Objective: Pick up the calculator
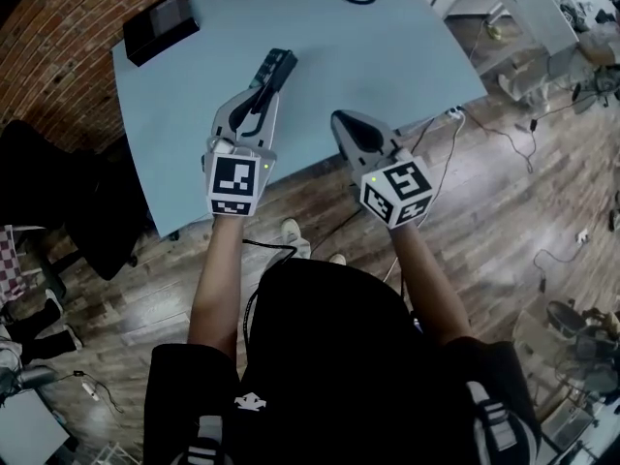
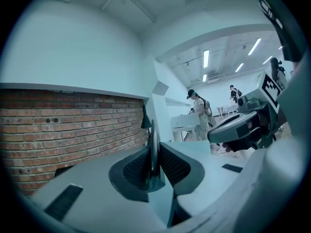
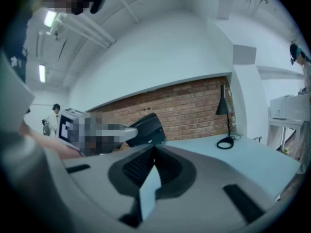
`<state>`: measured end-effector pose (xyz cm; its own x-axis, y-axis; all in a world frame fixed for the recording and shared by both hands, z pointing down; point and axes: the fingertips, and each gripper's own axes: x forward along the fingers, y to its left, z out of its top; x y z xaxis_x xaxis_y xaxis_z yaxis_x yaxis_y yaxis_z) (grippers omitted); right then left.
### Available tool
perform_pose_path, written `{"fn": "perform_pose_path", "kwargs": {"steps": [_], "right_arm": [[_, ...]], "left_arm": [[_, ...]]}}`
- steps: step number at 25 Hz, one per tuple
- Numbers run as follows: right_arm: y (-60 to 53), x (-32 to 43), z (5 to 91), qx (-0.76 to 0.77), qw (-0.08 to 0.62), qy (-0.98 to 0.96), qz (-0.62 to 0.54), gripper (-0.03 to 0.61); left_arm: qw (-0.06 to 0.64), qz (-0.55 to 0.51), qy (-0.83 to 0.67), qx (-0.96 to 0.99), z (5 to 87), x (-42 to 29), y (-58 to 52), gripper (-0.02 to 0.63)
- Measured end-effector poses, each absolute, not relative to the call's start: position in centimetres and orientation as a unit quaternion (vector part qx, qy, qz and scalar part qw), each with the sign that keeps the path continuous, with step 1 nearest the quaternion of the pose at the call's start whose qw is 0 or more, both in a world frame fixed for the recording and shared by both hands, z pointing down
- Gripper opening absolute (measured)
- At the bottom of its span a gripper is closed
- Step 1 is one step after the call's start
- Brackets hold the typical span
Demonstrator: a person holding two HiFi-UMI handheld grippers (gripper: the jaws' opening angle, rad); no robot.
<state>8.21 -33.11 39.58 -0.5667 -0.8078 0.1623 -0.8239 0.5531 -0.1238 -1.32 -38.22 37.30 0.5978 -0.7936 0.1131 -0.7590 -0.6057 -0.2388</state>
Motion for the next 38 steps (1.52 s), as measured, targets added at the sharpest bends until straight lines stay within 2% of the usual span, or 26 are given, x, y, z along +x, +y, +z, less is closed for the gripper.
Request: {"fn": "perform_pose_path", "kwargs": {"steps": [38], "right_arm": [[-21.5, 6.8, 34.8, 0.389, 0.014, -0.920, 0.035, 0.005]], "left_arm": [[0.075, -0.056, 0.498, -0.862, 33.9, -1.6, -21.4, 0.060]]}}
